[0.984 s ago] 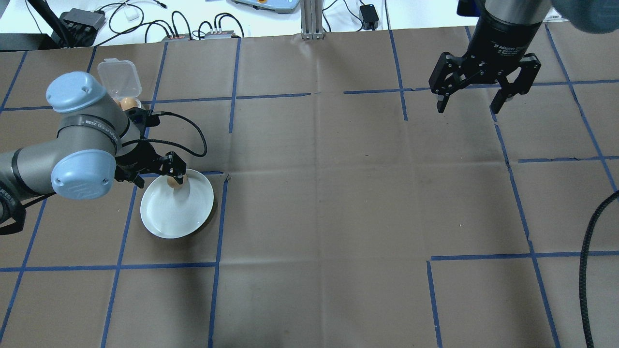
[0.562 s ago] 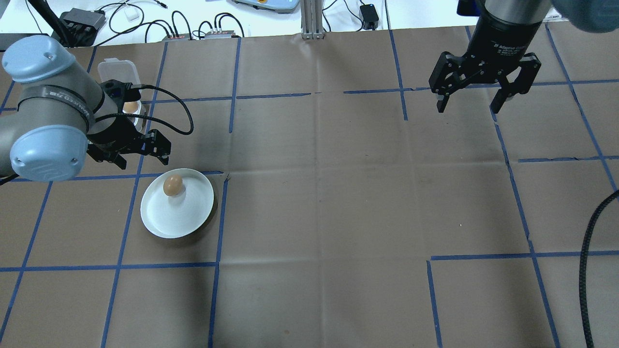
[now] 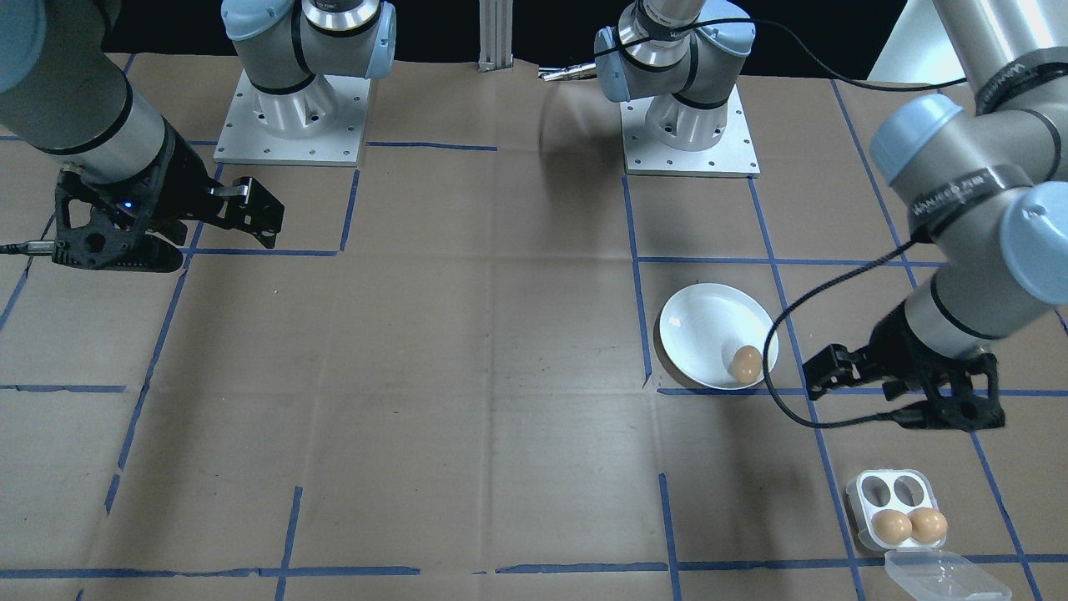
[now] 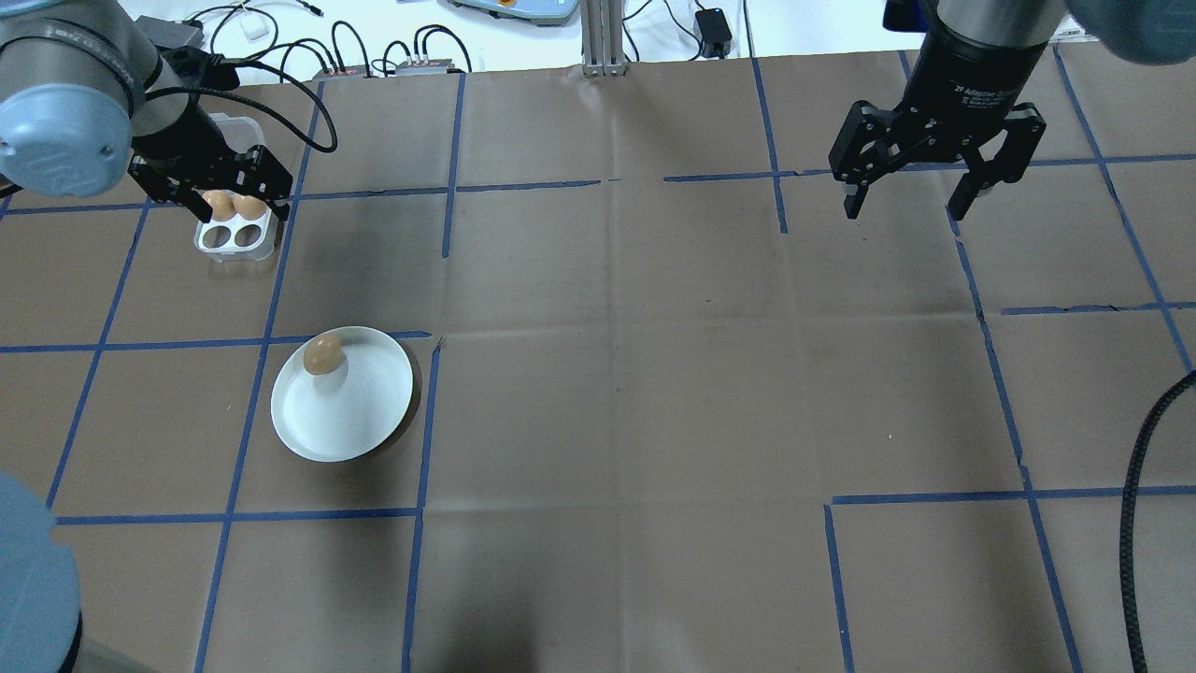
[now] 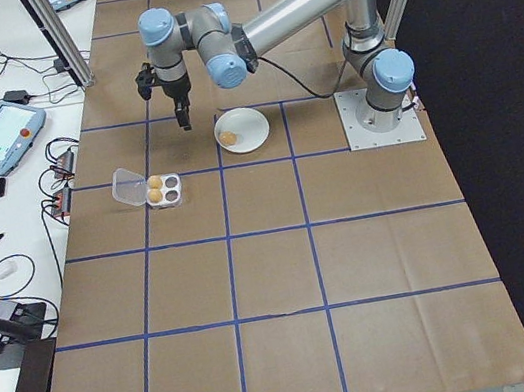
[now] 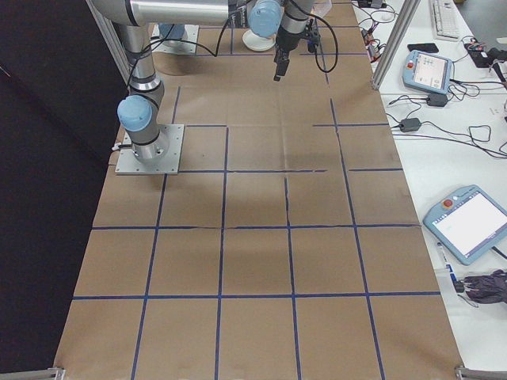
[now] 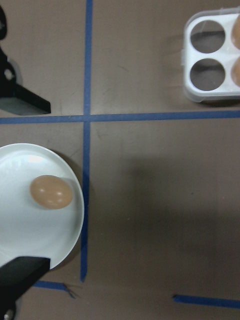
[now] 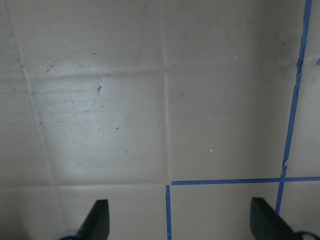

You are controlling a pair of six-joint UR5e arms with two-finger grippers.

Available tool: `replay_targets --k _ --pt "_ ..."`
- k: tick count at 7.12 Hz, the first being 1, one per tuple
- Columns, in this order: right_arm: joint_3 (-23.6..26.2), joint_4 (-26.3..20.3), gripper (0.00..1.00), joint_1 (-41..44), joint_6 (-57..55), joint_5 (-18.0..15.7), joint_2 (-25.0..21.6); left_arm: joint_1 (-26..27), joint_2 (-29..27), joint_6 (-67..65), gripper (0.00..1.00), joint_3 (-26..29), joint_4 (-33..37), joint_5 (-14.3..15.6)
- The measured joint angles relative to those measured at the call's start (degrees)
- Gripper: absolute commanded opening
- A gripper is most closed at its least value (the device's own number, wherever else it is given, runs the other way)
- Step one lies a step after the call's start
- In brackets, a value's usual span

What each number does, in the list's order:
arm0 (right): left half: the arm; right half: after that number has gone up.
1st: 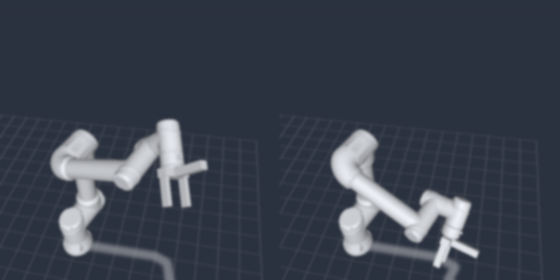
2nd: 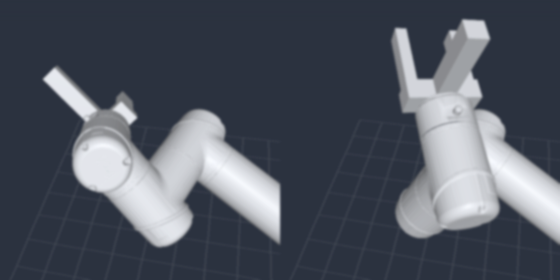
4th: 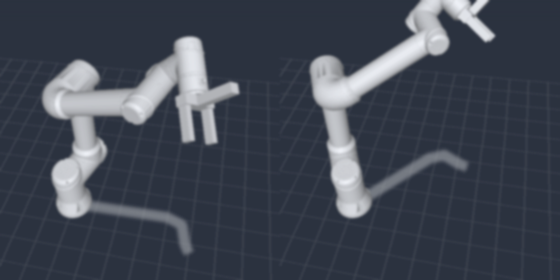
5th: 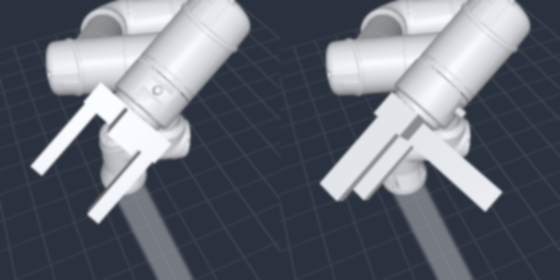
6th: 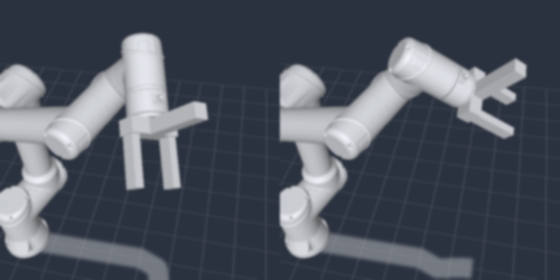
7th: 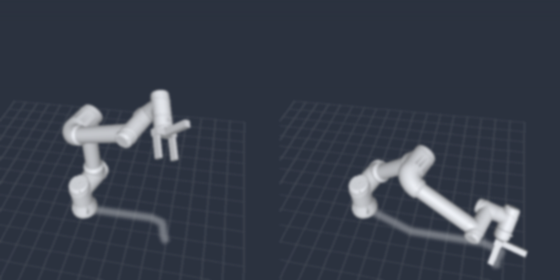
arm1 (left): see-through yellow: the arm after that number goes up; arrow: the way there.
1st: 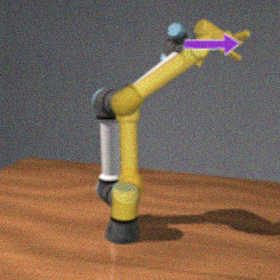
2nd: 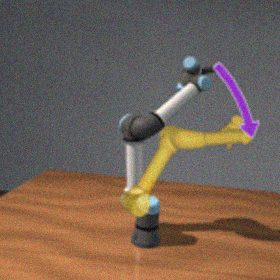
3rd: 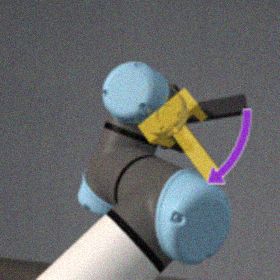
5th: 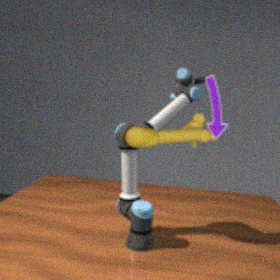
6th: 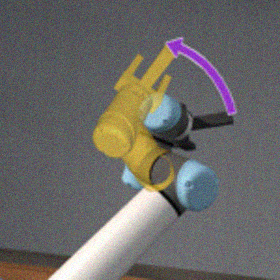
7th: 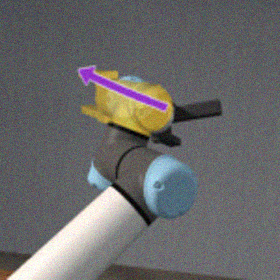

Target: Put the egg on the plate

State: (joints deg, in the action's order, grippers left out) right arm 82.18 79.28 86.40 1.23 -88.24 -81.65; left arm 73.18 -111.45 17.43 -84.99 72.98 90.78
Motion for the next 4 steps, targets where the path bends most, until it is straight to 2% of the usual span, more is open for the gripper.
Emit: replay_targets --k 2,4 --pt "0.00 0.00 1.00 0.00 0.00 0.00 0.00 -3.92 -6.61 4.25 1.00 9.58 2.72 -0.14" --pt "0.00 0.00 1.00 0.00 0.00 -0.04 0.00 -5.26 -8.78 17.90 1.00 12.48 3.03 0.67"
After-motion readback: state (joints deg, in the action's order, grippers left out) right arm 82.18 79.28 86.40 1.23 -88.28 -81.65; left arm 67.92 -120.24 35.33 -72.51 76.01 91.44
